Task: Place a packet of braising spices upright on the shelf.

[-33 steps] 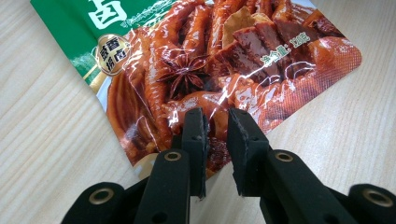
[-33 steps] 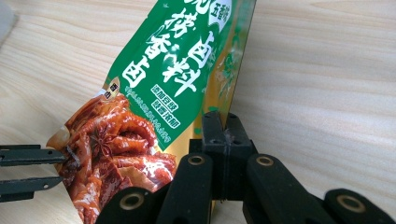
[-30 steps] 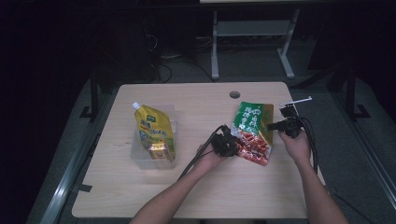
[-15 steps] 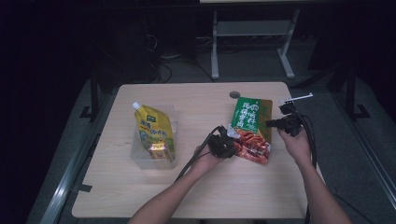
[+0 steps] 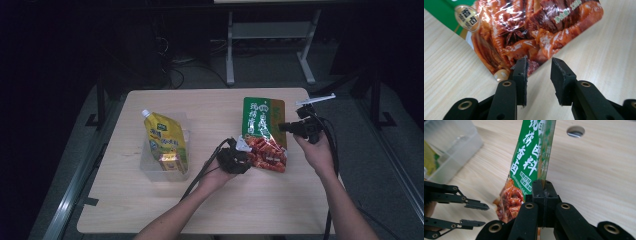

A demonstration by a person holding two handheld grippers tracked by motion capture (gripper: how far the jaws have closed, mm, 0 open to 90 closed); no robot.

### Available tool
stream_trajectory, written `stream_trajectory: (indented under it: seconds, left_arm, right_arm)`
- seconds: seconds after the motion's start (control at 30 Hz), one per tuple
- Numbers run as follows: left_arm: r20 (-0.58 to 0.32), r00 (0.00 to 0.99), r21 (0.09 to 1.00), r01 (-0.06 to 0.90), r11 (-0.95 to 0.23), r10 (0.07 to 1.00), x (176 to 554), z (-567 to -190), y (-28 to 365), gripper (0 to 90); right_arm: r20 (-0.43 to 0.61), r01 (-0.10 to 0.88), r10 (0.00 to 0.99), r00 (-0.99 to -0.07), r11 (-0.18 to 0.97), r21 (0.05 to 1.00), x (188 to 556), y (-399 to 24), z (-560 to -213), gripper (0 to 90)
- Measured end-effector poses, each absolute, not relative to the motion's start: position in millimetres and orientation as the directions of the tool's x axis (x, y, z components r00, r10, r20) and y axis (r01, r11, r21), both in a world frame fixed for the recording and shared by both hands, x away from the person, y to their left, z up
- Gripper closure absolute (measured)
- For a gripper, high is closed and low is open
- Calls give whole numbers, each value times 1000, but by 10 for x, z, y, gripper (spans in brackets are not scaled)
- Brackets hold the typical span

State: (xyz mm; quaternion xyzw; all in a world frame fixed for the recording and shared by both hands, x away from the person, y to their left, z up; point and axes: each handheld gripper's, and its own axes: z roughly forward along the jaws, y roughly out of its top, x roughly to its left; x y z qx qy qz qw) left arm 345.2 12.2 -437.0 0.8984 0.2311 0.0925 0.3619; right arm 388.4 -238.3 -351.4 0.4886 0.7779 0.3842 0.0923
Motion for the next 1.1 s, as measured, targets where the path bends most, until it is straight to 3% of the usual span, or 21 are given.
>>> stream_trajectory:
  seconds: [0.4, 0.8, 1.1]
  left_arm:
    - [4, 895, 733, 302, -610, 447, 3219, -4285, 296, 542]
    - [10, 912, 744, 268, -612, 411, 2967, -4278, 476, 406]
    - [11, 913, 748, 262, -610, 407, 2863, -4300, 589, 386]
  right_arm:
    - [170, 573, 773, -611, 284, 769, 3644, -2114, -3222, 900]
    - [88, 505, 762, -641, 333, 796, 3623, -1795, -3063, 900]
    - [93, 470, 728, -680, 335, 817, 3679, -1562, -2973, 900]
